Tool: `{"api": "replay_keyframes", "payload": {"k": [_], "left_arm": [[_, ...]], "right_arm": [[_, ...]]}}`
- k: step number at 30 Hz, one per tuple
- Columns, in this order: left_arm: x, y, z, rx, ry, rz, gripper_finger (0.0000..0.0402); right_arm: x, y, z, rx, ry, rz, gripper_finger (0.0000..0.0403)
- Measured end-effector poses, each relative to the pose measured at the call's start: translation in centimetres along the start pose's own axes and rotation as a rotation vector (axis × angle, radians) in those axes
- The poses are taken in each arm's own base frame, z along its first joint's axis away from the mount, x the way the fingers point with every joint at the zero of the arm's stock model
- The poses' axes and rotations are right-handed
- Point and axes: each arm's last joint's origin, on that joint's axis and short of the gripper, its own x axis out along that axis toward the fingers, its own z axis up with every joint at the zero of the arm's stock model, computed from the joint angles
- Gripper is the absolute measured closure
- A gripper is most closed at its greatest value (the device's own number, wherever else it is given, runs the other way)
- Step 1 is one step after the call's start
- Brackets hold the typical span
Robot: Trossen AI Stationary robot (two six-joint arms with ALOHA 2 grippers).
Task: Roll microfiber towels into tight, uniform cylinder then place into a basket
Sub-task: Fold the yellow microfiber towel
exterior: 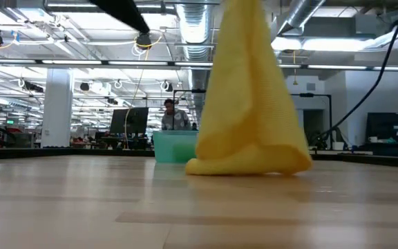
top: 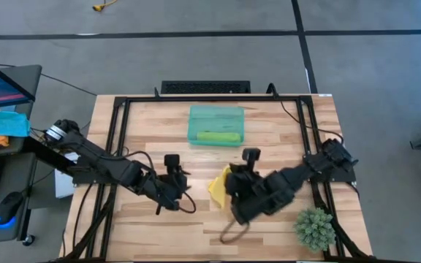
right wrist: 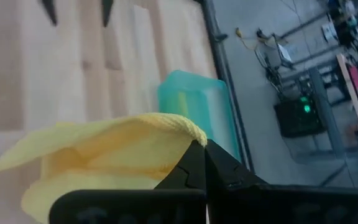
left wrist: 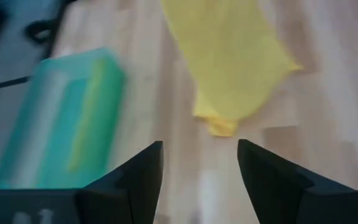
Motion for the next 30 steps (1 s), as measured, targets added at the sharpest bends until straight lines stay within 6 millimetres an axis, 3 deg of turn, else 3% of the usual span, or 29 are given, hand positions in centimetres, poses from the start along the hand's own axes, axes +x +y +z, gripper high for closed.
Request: {"api": "replay_keyframes", "payload": {"k": [8,15,23,30], "left_arm": [[1.8,0.3,-1.0,-0.132,-0.044,0.079,0.0201],[3.2,-0.3,-2.3,-0.182,-0.138,0.097,0.0201],[3.8,0.0,-1.5,-0.245,-0.334,0.157,0.0201],[4.2,1.6,-0.4,-0.252,-0.410,0.204,0.0201]], "right_arm": [[5.4,-3.8,1.4,0.238,0.135,0.144,0.0395],[7.0,-5.3,1.4,0.260,0.179,0.177,0.0395],[8.6,-6.7,1.7,0.288,0.209,0.326,0.0395],[9.4,-7.4,1.8,0.317,0.218,0.382,0.0394]]}}
